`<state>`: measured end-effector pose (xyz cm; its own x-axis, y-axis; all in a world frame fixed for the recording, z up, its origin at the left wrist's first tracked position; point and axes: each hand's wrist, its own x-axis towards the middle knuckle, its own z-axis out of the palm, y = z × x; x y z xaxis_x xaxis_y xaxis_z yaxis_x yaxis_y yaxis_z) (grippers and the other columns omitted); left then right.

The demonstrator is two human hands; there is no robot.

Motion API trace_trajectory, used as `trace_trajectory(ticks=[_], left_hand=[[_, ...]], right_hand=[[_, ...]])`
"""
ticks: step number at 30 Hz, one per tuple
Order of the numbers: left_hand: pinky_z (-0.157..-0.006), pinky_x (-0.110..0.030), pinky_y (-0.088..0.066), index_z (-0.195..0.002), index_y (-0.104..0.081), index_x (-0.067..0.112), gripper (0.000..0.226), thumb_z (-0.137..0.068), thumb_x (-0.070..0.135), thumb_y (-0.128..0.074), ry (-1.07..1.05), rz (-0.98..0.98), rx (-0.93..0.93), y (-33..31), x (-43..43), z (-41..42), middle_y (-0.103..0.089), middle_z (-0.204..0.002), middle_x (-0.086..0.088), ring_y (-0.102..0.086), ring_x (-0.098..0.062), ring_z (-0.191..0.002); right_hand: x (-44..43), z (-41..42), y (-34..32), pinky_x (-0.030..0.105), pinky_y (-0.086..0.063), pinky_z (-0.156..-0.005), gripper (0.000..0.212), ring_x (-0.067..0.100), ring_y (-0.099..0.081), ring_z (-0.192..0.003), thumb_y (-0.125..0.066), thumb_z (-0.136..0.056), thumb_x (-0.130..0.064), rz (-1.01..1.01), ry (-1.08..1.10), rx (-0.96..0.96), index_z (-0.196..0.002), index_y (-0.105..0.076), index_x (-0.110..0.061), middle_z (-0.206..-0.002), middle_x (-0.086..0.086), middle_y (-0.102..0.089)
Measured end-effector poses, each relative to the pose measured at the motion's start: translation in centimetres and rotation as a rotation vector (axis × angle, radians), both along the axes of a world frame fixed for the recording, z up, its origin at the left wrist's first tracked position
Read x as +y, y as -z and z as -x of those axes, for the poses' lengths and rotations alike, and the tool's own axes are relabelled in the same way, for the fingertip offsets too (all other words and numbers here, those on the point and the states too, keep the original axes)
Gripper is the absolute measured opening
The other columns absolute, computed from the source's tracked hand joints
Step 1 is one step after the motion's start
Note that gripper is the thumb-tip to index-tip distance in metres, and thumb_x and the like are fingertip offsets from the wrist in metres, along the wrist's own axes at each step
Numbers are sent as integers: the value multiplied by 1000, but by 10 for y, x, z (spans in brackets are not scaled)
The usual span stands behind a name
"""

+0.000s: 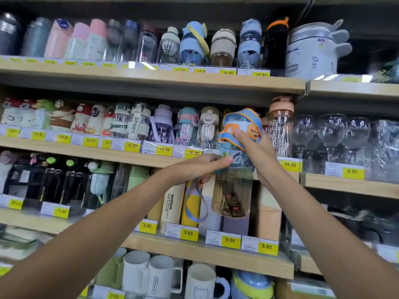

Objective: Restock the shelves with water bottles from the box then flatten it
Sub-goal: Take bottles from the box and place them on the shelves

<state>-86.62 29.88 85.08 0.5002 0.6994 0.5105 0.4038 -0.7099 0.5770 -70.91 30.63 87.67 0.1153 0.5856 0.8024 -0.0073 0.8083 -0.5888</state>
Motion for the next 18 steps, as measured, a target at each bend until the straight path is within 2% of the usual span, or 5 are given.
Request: trace_trajectory(ticks=[4, 9, 11, 14, 18], left_hand=[[-47, -13, -40, -89, -53, 29, 26, -81, 49, -67, -150, -131, -67, 3, 7, -26, -65, -86, 4, -52, 2, -54], [-67, -4, -42, -91, -55, 27, 23, -80, 24, -75, -72, -142, -199, 7, 9, -26, -63, -84, 18, -60, 14, -71], [-65, 0, -40, -93, -52, 30, 22, -83, 25, -71, -65, -154, -169, 6, 12, -20, -62, -90, 16, -57, 17, -72], [-79, -13, -44, -98, -52, 37, 23, -82, 38, -69, -46, -137, -154, 4, 13, -12, -63, -108, 7, -59, -2, -91], [-50, -20, -42, -88, -51, 30, 9, -91, 33, -58, -15, -89, -116, -3, 6, -15, -52, -69, 3, -47, -4, -51]], right_hand=[[0, 5, 5, 25, -47, -80, 46, 7, -60, -84, -77, -75, -37, -135, 358, 37, -105, -47, -20, -91, -14, -59], [7, -6, -4, 18, -48, -86, 92, 6, -59, -99, -83, -65, -43, -49, 198, -241, -136, -35, -10, -120, 1, -57], [9, -18, -5, 35, -45, -103, 114, 13, -56, -116, -85, -51, -55, 27, 145, -354, -142, -26, -21, -132, 0, -54], [6, -34, -3, 53, -43, -103, 104, 25, -59, -116, -89, -47, -43, 148, -147, -377, -134, -36, -25, -130, 3, -58], [6, -37, -2, 54, -48, -97, 90, 26, -63, -111, -85, -48, -51, 151, -143, -353, -127, -50, -26, -121, 5, -65]])
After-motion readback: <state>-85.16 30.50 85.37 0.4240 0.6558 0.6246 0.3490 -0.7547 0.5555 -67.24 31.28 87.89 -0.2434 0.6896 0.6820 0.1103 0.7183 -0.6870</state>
